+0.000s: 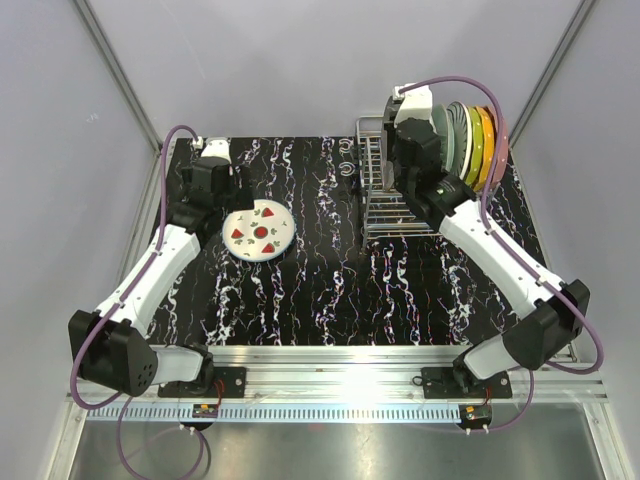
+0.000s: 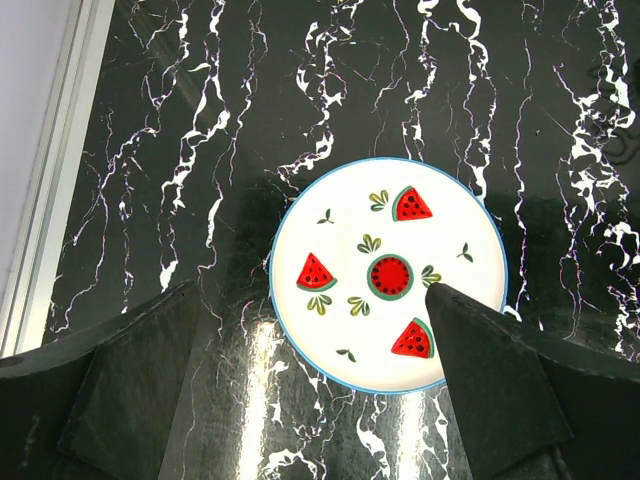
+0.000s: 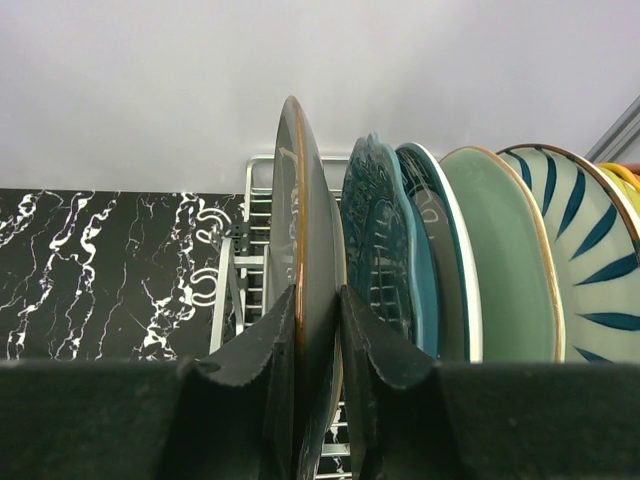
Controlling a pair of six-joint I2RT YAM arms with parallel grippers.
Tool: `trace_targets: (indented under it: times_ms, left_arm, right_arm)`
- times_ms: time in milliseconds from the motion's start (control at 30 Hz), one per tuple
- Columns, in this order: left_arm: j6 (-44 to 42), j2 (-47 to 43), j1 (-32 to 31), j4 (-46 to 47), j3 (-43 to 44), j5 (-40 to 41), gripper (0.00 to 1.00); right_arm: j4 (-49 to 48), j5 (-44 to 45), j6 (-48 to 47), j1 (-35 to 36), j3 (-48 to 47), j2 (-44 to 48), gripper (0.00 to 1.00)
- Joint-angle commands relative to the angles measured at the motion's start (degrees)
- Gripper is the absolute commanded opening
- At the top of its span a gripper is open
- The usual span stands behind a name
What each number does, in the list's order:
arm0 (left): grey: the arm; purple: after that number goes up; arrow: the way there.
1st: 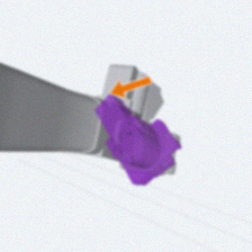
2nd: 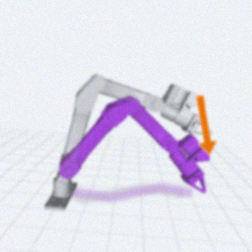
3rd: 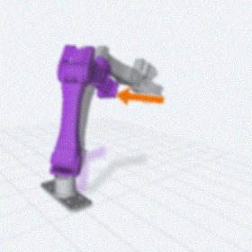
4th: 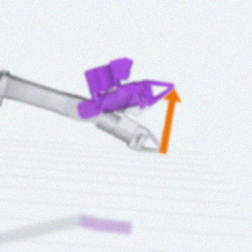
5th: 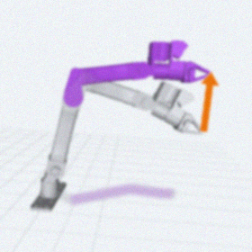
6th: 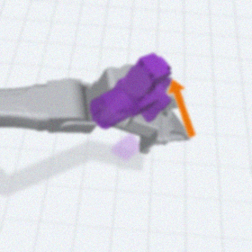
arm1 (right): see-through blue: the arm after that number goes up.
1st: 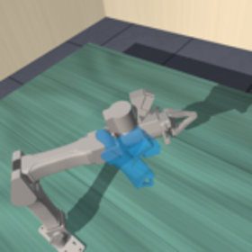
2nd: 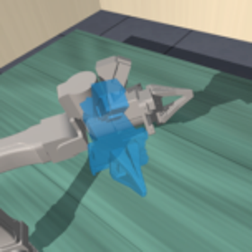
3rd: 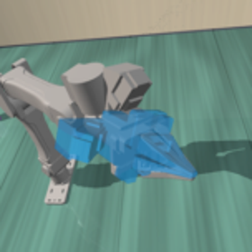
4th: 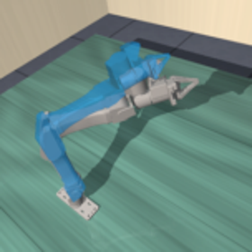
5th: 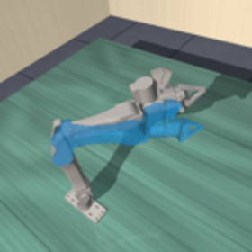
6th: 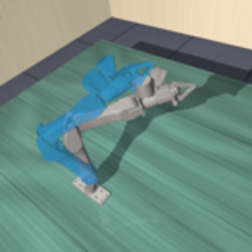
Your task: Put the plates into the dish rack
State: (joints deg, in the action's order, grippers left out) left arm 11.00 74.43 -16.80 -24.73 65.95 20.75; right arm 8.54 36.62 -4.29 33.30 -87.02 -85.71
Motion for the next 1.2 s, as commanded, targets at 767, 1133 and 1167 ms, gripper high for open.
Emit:
trace_targets:
  times_ms: [767,1133,1167]
  left_arm:
    - [0.07,1.15,0.27,2.14,0.40,-2.03,0.99]
    - [-0.02,1.59,0.27,2.06,0.58,-2.38,0.99]
    - [-0.02,1.59,0.27,2.14,0.41,-2.47,0.99]
  right_arm:
    - [1.48,-9.64,5.70,0.19,2.65,2.04,0.33]
    - [1.39,-10.61,6.67,0.63,4.93,1.95,0.35]
    - [1.40,-10.43,7.02,0.63,5.19,2.13,0.36]
